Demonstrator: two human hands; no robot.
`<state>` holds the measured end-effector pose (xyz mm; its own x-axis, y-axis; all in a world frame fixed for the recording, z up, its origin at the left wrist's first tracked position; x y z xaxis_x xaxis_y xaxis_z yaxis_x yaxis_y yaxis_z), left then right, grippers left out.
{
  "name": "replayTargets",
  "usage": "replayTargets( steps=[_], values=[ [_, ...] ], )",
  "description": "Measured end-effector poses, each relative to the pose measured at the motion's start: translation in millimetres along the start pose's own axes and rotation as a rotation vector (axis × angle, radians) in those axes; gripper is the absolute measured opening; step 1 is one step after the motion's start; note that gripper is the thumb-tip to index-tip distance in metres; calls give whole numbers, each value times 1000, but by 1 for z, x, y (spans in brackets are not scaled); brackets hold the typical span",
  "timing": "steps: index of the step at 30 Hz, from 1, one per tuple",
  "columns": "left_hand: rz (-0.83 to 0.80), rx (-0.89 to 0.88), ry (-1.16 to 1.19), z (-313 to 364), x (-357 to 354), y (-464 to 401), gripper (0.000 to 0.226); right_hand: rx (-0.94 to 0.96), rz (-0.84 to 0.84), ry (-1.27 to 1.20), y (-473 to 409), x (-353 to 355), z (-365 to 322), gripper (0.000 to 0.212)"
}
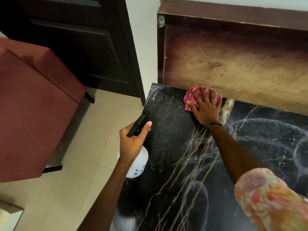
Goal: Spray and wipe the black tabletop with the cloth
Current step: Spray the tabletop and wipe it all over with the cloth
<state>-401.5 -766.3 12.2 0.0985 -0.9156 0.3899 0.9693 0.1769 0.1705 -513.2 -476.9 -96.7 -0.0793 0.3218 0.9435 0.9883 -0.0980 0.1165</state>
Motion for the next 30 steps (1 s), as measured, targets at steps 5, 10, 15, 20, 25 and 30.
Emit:
replayTargets(
  steps=[5,10,15,20,25,30],
  values=[
    [-2,-102,-50,-2,-2,6,23,241,-33,31,65,-13,-4,68],
    [27,-104,-19,-9,1,6,34,173,-2,44,100,1,63,68],
    [-4,-64,-53,-5,-5,10,31,-82,48,-24,51,21,89,74],
    [-47,-7,-53,6,-37,22,30,-108,-6,-24,19,19,66,63],
    [-121,-30,-99,22,-72,35,20,255,-75,86,69,5,52,65],
    [-182,-2,-138,22,-84,48,20,253,-34,51,113,22,117,64]
  ],
)
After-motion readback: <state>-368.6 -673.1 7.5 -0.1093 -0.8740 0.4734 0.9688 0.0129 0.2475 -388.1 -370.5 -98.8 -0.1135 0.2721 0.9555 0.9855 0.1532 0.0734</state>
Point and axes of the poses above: each hand's wrist, its own y-axis away from the middle knuckle, its own x-axis out of the back of the hand, z = x × y, the point moved 6 cm from there along -y, towards the middle knuckle, and after that the axes turned 11 degrees about -y, right-handed, at the moved point
